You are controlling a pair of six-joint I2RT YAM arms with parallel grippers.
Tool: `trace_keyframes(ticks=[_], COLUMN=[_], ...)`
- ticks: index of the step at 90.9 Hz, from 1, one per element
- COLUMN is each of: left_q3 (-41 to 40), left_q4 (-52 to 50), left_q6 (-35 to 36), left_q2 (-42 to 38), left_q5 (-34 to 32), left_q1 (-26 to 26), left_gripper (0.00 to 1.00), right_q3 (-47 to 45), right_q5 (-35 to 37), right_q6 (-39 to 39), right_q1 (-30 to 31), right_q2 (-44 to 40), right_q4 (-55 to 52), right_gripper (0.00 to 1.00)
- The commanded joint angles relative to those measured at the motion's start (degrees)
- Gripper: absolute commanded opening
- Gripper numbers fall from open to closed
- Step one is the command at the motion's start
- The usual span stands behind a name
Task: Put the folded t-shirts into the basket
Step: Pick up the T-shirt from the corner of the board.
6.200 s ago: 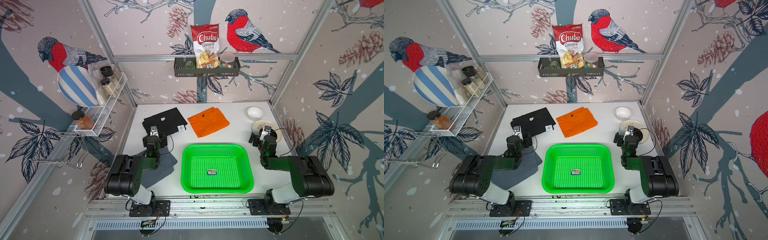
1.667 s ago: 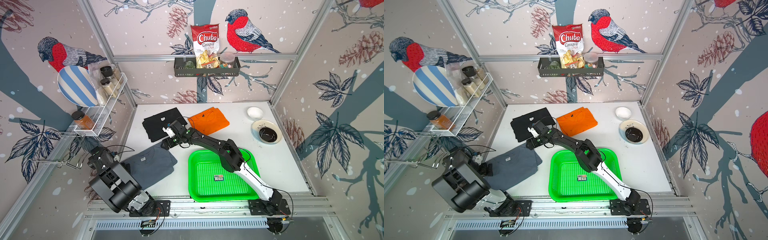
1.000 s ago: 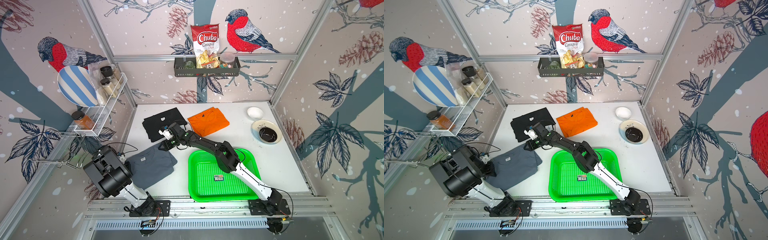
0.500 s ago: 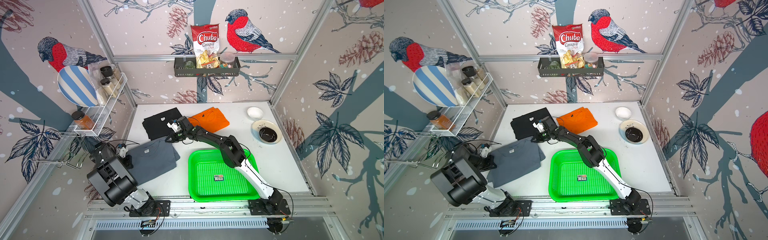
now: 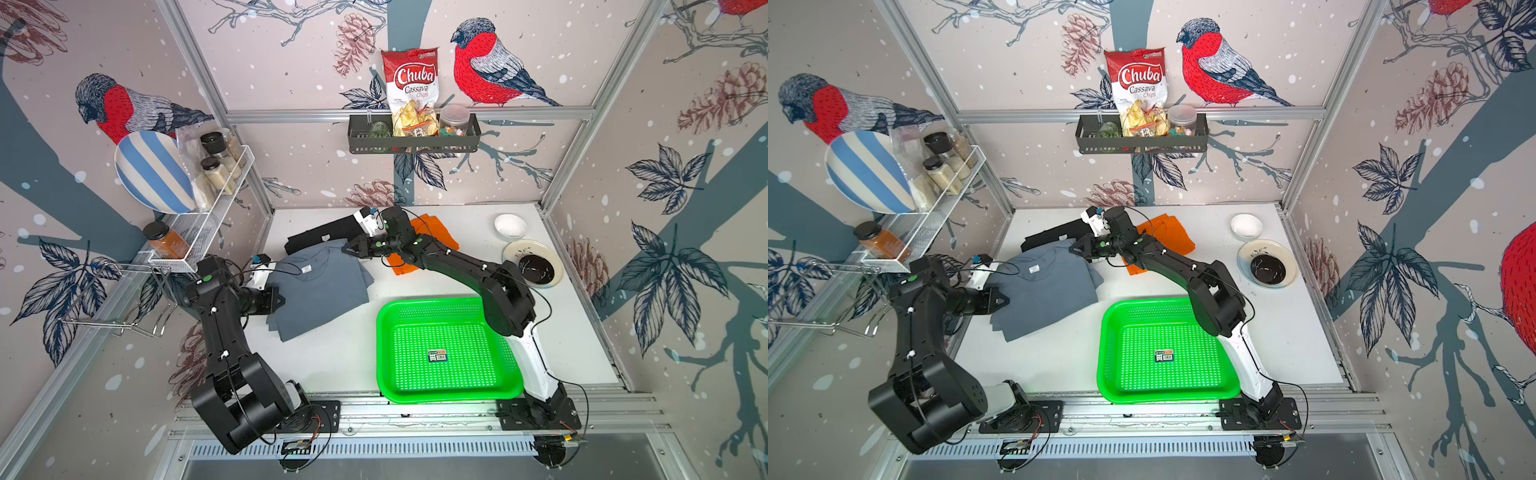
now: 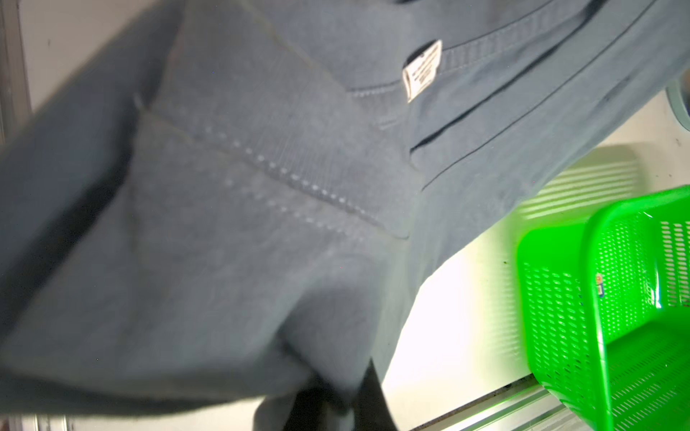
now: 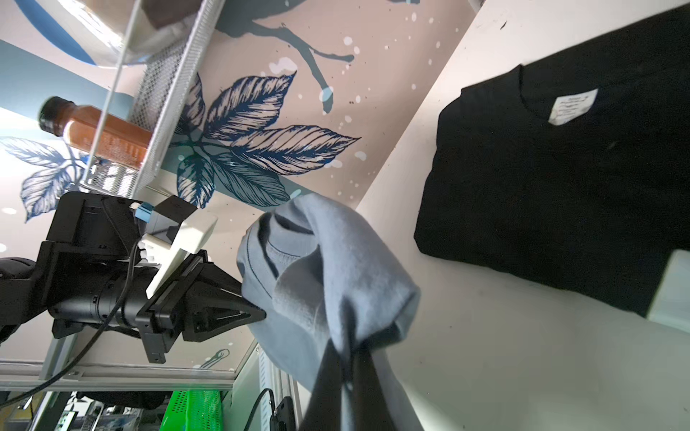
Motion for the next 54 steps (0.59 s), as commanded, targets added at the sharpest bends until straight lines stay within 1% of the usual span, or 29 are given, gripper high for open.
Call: trace_keyframes(ticks=[1, 17, 27, 33, 41, 47, 54], left_q3=[3.48, 9.42, 13.97, 15.93, 17.34, 17.47, 17.34], left_q4=[-2.64, -2.00, -3.29, -4.03, -4.10, -3.27, -2.12], left_q6=[-3.84, -10.46, -14.99, -17.32, -19.87, -22.67, -26.79], left_q2=[-1.11, -2.13, -1.39, -0.56, 0.78, 2.15, 4.47], left_q5=[2.54, 1.97, 2.64, 3.60, 2.85, 2.53, 3.76], left_q1=[-5.11, -17.45, -25.30, -30.03, -37.34, -42.32, -47.22], left_gripper=[0.00, 0.00, 0.00, 0.00, 0.00, 0.00, 0.00], right_q3=[-5.66, -15.71, -19.79, -22.35, -26.21, -28.93, -31.99], right_q5=[2.99, 8.29, 12.95, 15.42, 19.92, 23.35, 26.15], right_q6=[-2.92, -6.74, -8.57, -8.33, -7.39, -5.61, -3.04], right_q1=[-1.08, -2.76, -2.91, -2.98, -2.98, -2.99, -2.95], right_q2=[-8.39, -22.55, -31.17, -36.44, -43.75, -48.83, -54.94], right_q4=[3.06, -4.83, -13.21, -17.69, -22.78, -26.97, -32.01], right_gripper=[0.00, 0.00, 0.00, 0.00, 0.00, 0.00, 0.00])
